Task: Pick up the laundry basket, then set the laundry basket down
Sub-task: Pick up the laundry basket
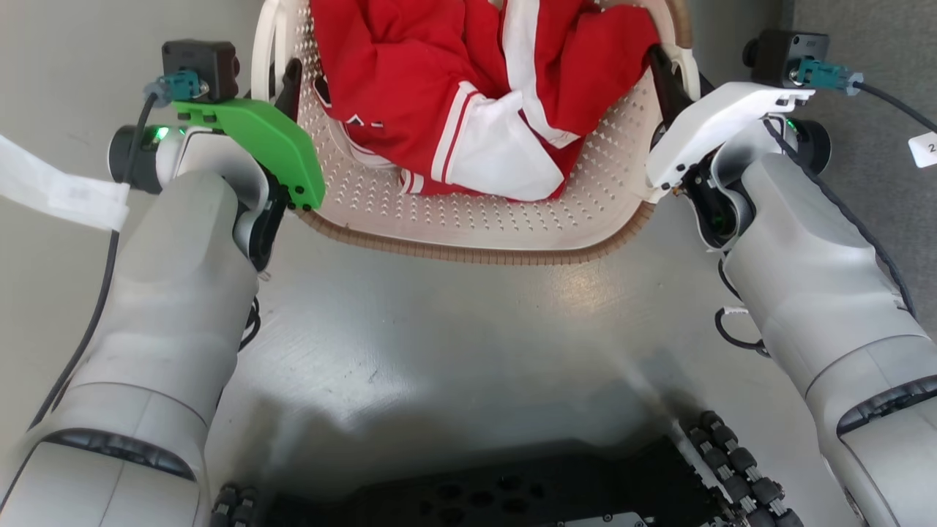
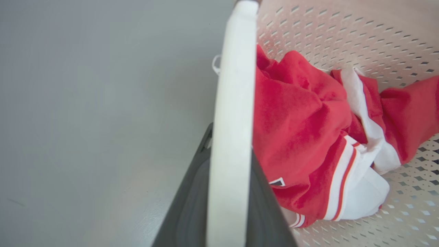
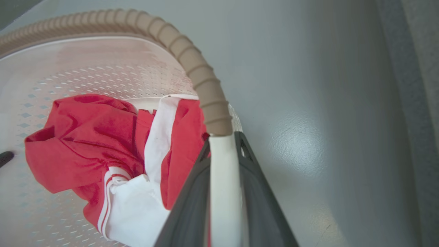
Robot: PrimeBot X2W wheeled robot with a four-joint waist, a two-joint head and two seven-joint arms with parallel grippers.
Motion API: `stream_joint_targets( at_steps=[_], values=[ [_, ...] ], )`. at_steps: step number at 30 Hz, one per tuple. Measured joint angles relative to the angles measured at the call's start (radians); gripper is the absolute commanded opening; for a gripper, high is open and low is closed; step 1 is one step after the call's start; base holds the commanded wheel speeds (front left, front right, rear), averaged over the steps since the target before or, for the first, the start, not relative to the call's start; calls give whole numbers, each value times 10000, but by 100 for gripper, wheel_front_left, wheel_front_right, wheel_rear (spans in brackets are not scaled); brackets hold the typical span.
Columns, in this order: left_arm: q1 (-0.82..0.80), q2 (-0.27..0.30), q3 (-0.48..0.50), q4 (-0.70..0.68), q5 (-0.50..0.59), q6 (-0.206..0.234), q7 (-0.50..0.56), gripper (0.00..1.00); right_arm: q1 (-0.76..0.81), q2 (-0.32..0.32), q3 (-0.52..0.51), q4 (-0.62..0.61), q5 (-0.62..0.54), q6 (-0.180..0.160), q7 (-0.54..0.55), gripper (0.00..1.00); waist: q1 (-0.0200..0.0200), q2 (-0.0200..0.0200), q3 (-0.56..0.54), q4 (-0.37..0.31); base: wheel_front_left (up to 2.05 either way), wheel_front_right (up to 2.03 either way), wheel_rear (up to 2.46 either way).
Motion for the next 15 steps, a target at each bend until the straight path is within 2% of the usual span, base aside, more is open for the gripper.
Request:
stream_joint_targets(
  at_steps=[15],
  values=[
    [795,-12,-606,374,-612,-15,31,0,585,44,631,314,577,4,15,0,0,0,-1294,-3,0,0,0]
  ],
)
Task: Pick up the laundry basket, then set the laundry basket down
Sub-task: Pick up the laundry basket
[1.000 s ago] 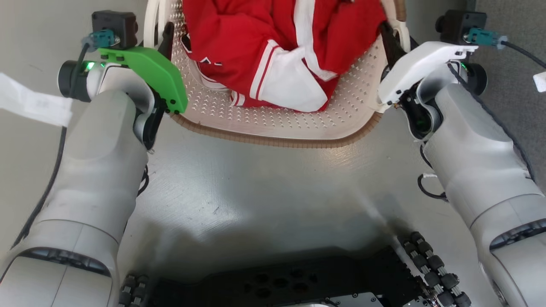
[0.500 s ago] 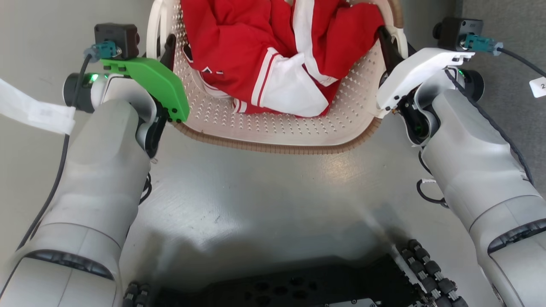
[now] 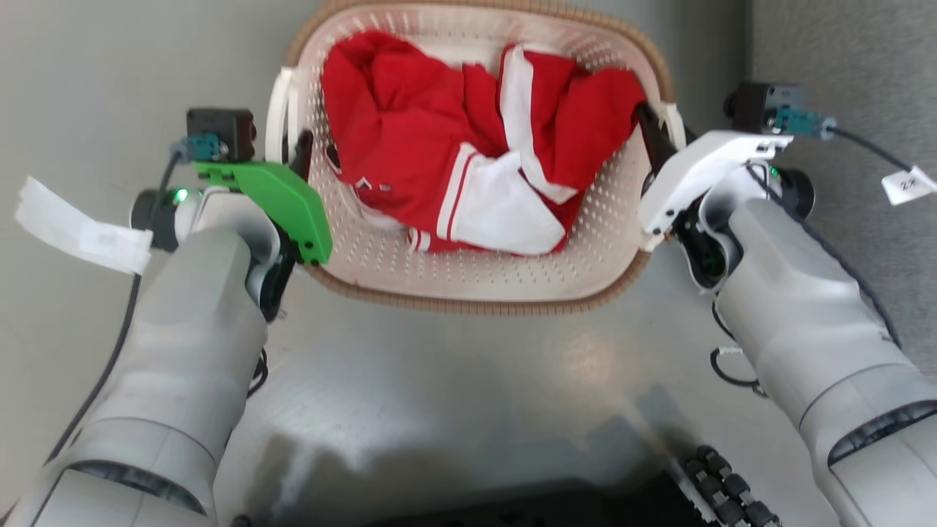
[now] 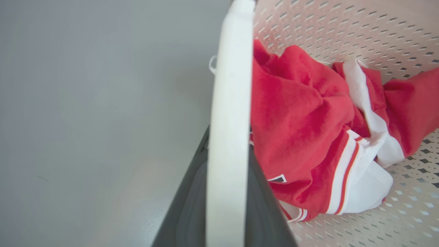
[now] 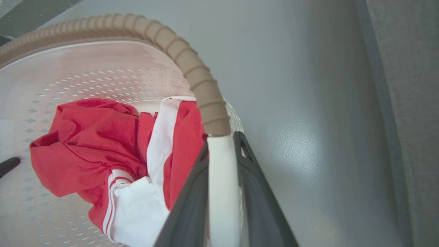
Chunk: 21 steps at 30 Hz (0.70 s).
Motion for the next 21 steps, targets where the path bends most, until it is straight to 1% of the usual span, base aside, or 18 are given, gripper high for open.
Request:
stream_joint_targets(
  at_steps=[6,21],
  values=[
    [434,0,-236,130,-472,-67,399,0,370,12,301,84,290,0,316,0,0,0,-829,13,0,0,0],
    [1307,21,-811,244,-1118,-69,1425,0,1016,-17,1024,148,1104,-10,1578,0,0,0,-2591,22,0,0,0]
  ],
)
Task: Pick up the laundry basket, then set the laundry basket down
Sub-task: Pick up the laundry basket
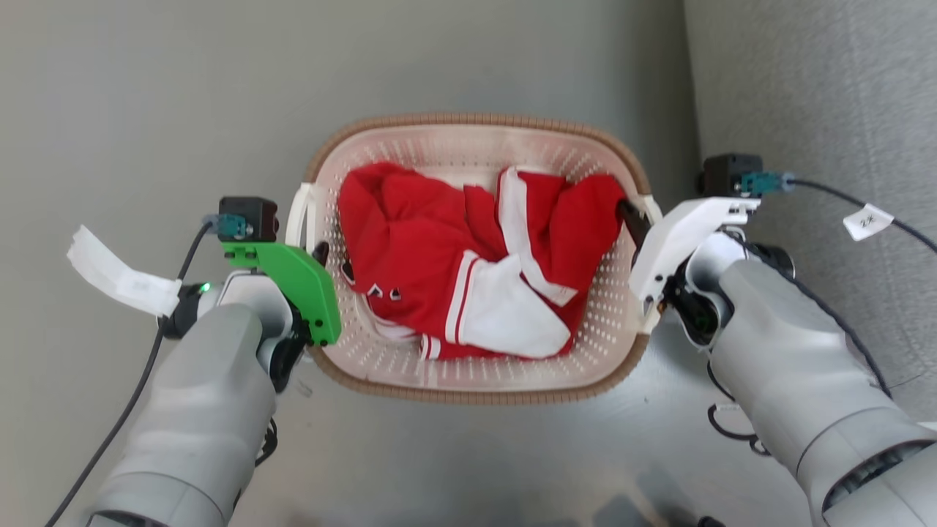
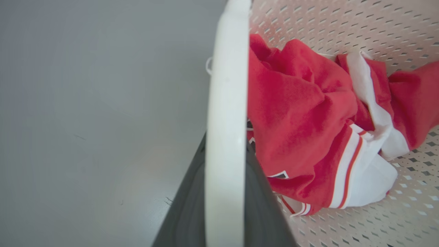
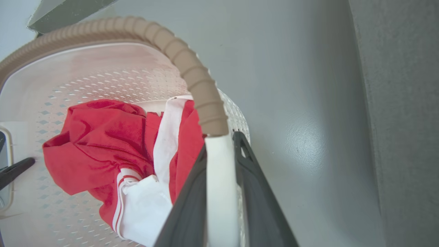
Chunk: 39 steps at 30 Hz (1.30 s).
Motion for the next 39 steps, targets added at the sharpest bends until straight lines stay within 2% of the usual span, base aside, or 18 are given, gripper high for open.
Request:
stream_joint_targets(
  at_steps=[18,32,39],
  values=[
    [1381,27,-550,17,-1003,0,1244,0,1188,-40,821,-15,871,-82,1498,0,0,0,-2309,-42,0,0,0],
    [2331,42,-849,-25,-1685,15,1868,0,1984,-48,1287,-48,1340,-86,2201,0,-1,0,-4015,-142,0,0,0],
    [2451,56,-957,-128,-1885,240,2084,0,2013,-67,1407,-50,1469,-88,2311,0,0,0,-4490,-176,0,0,0]
  ],
)
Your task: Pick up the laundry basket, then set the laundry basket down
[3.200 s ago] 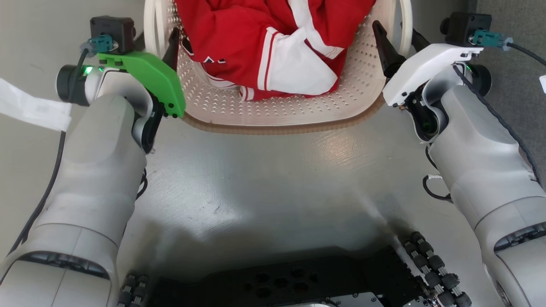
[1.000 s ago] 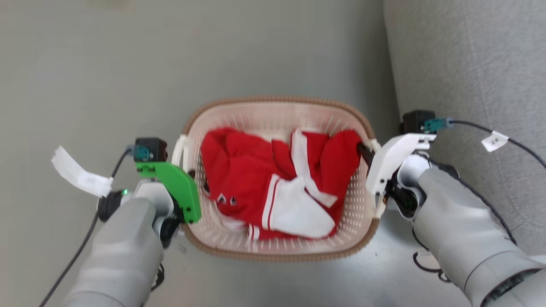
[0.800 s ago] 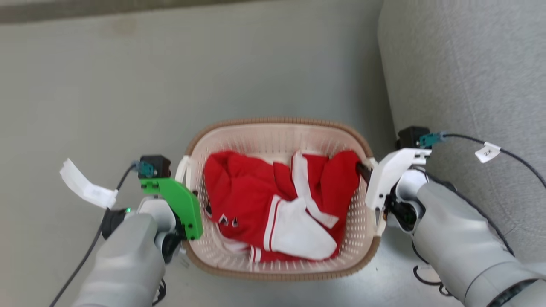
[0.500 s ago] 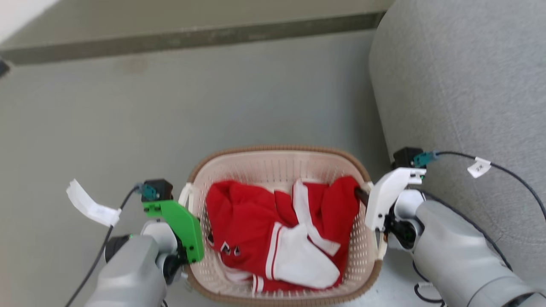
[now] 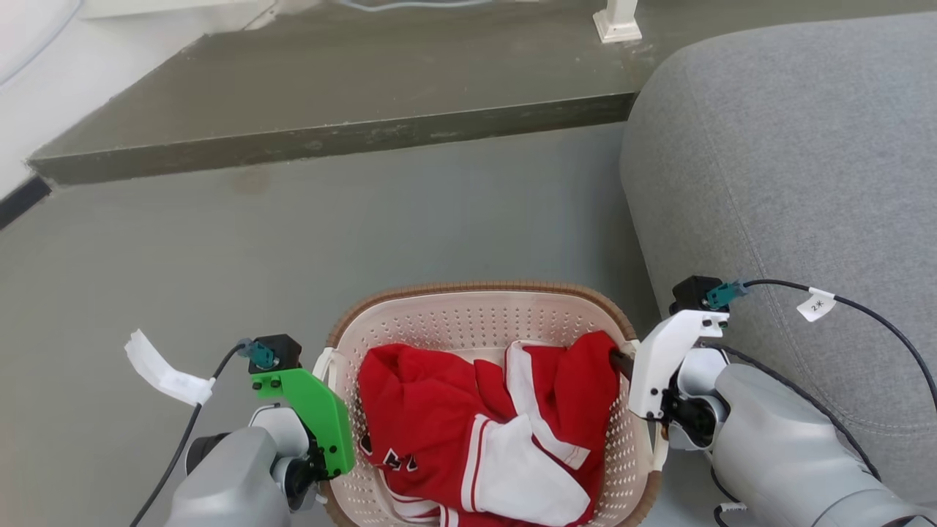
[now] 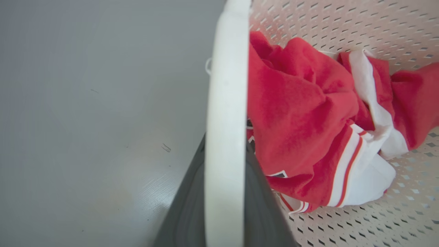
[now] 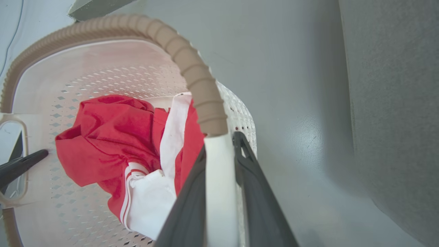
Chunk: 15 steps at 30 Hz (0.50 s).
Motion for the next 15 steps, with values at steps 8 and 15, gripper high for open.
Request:
stream_joint_targets(
  at_steps=[8,15],
  values=[
    [33,19,-151,-136,-203,211,186,0,2,-27,155,-10,81,-12,88,0,0,0,-95,34,0,0,0],
    [127,35,-299,-194,-397,305,276,0,1,-56,276,-31,104,-12,161,0,0,0,-86,53,0,0,0]
  ],
)
